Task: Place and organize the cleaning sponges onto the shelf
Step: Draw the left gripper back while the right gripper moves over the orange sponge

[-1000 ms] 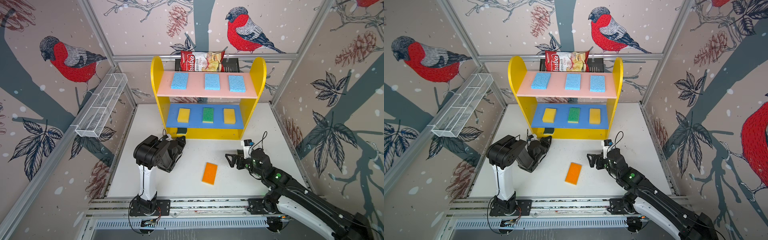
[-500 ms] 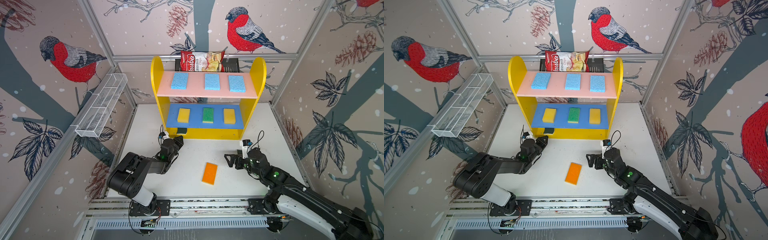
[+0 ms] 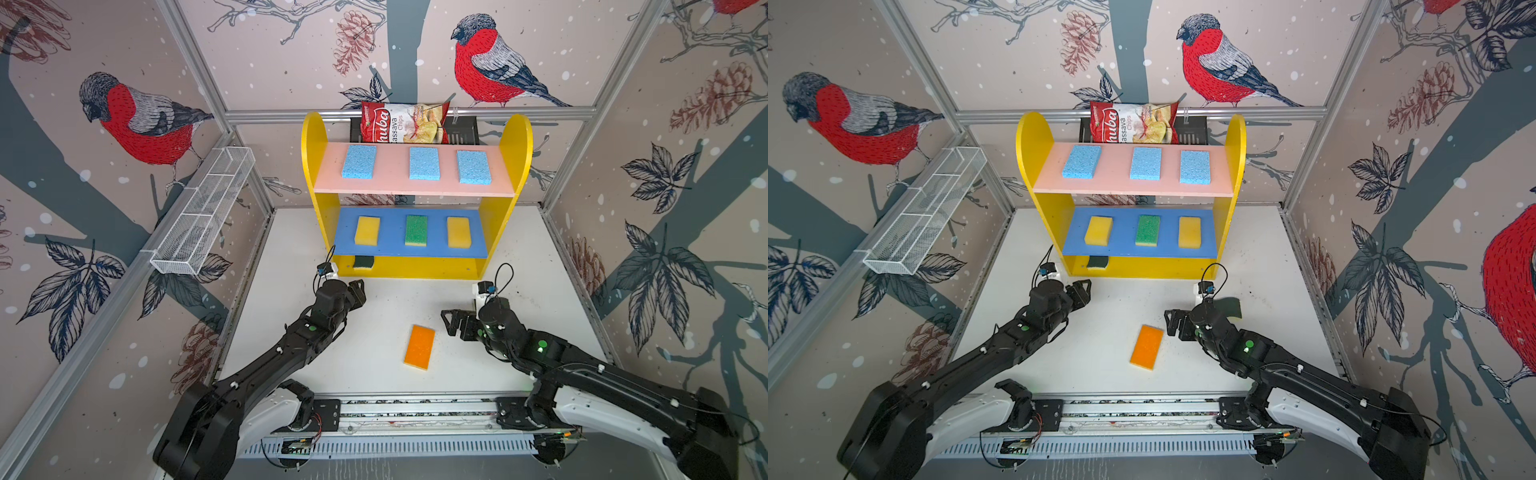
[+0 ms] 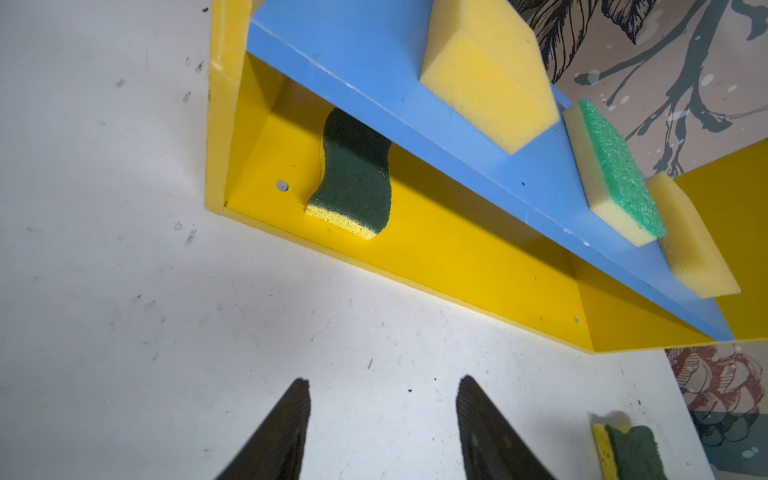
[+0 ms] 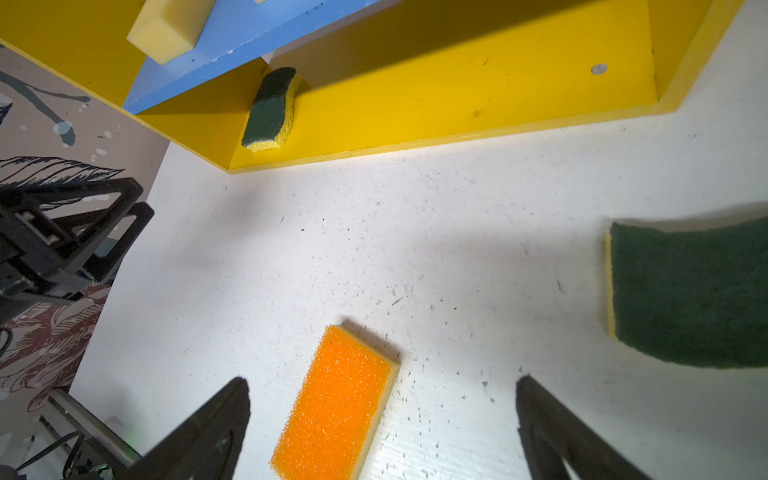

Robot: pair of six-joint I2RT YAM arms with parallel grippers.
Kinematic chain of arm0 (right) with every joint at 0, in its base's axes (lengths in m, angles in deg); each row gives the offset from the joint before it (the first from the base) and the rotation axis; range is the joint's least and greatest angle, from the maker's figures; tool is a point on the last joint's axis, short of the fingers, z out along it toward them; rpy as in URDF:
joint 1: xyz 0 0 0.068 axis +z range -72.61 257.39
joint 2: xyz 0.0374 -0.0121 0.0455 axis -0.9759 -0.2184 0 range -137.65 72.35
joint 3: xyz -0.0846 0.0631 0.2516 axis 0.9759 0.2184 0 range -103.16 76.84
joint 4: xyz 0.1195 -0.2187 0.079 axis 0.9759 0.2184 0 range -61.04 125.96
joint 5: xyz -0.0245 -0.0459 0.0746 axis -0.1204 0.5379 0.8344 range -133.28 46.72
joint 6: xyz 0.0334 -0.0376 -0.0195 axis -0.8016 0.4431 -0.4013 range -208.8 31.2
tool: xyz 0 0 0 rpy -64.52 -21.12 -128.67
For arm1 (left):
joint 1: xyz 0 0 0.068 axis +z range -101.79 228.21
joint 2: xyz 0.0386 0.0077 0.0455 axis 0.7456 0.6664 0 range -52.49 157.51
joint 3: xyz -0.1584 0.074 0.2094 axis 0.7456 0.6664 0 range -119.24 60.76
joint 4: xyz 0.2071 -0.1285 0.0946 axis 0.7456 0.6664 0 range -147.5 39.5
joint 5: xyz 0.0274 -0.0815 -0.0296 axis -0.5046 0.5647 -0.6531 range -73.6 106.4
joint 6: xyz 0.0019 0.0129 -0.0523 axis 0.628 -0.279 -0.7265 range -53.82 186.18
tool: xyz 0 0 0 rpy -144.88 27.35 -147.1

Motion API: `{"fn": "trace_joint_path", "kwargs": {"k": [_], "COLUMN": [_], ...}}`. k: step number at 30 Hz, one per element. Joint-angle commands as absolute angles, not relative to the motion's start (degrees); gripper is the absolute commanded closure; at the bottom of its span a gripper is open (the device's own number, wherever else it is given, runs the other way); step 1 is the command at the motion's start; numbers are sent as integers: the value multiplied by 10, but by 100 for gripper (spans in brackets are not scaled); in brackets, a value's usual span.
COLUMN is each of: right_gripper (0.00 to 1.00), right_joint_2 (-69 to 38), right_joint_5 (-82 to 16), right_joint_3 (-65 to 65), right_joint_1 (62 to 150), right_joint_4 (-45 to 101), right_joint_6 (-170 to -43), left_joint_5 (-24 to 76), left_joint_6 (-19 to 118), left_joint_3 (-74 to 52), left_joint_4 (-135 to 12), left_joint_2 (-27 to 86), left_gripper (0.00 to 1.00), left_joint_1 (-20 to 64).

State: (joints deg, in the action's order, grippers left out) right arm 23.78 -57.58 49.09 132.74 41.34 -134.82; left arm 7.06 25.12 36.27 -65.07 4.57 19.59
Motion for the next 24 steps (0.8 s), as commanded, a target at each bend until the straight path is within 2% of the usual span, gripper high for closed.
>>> {"fn": "trace_joint_path", "kwargs": {"k": [1,8,17,24], "right_gripper": [1,1,0,1], "right_joint_2": [230,176,12,-110], "right_joint_5": [-601,-651,-716,-714], "right_joint_3": [489,472,353,270], "right_joint_1": [1334,1416,1566,1622], "right_joint_4": [439,473,571,630], "right_joint_6": [-1402,-1512,-1647,-1723], "left_joint_5": [43,17,7,-11], "left_joint_6": [294,296,286,291], "left_joint_3": [373,355,329,308], "left_joint_4": [-551,-458,-415,-397], "left_joint_2": [5,-29,-19,-33], "left_gripper": [40,35,32,30], "left_joint_1": [191,190,190,190]}}
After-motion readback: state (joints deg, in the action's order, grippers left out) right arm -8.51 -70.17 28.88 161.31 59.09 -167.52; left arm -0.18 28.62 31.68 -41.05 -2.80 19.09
